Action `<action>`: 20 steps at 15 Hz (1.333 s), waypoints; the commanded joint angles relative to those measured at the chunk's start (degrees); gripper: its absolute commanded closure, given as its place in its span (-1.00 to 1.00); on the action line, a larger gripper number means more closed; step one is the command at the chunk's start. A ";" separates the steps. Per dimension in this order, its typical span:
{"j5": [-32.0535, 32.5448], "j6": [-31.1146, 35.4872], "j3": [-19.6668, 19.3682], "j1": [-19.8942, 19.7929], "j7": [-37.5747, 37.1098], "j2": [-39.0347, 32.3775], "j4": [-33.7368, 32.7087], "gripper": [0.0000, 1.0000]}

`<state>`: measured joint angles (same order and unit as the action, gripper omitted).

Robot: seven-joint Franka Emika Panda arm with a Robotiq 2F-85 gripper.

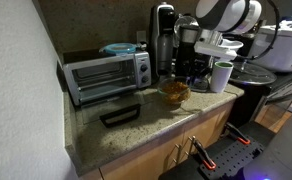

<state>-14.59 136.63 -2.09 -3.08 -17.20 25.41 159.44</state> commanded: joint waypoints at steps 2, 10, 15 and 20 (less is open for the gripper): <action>-3.79 2.74 0.30 0.32 -1.52 2.88 -0.08 0.94; -6.01 5.92 0.77 2.78 -0.22 3.29 -2.43 0.94; -9.46 5.78 0.54 6.41 1.88 2.96 -3.96 0.94; -13.53 6.03 0.27 9.85 4.84 2.08 -5.39 0.94</action>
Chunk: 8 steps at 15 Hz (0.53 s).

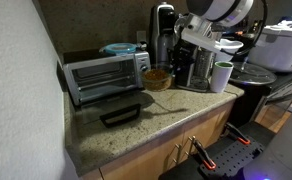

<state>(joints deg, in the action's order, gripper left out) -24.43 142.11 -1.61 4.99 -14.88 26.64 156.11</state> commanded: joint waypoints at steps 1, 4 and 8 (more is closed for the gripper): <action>-4.46 0.53 -0.16 2.40 3.04 0.53 -2.44 0.94; -7.22 0.61 -0.09 4.70 5.81 -0.91 -3.78 0.94; -10.55 0.44 0.15 7.32 9.67 -3.54 -6.02 0.94</action>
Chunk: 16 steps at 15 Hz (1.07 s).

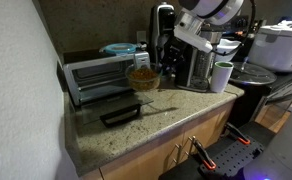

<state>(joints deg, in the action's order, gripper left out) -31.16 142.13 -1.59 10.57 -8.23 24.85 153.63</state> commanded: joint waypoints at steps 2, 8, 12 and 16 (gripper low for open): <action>-5.25 0.23 0.55 2.58 4.75 -3.63 -5.06 0.94; -9.56 0.07 2.63 3.58 9.35 -9.81 -10.21 0.94; -12.71 -0.21 4.31 3.19 11.42 -13.55 -12.80 0.94; -15.91 -0.07 5.92 2.74 11.86 -16.53 -14.15 0.94</action>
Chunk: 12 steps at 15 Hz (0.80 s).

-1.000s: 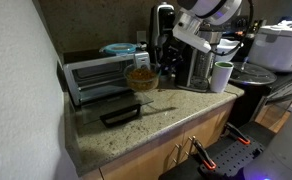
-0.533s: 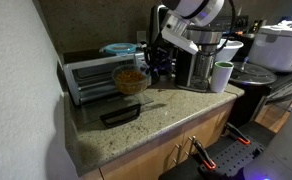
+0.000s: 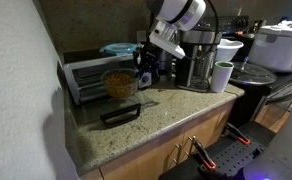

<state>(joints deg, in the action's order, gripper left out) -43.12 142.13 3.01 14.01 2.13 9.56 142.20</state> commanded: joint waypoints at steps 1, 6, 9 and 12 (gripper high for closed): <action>-4.94 0.00 1.63 -0.82 1.60 -1.76 -2.86 0.94; -8.16 3.09 3.05 -1.36 -0.21 -3.29 -2.34 0.94; -7.75 5.37 3.89 -1.63 -1.32 -4.36 -2.60 0.94; -7.55 8.11 4.60 -1.52 -2.09 -5.93 -3.57 0.94</action>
<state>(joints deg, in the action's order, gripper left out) -49.03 148.13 5.98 13.22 1.71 4.12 141.23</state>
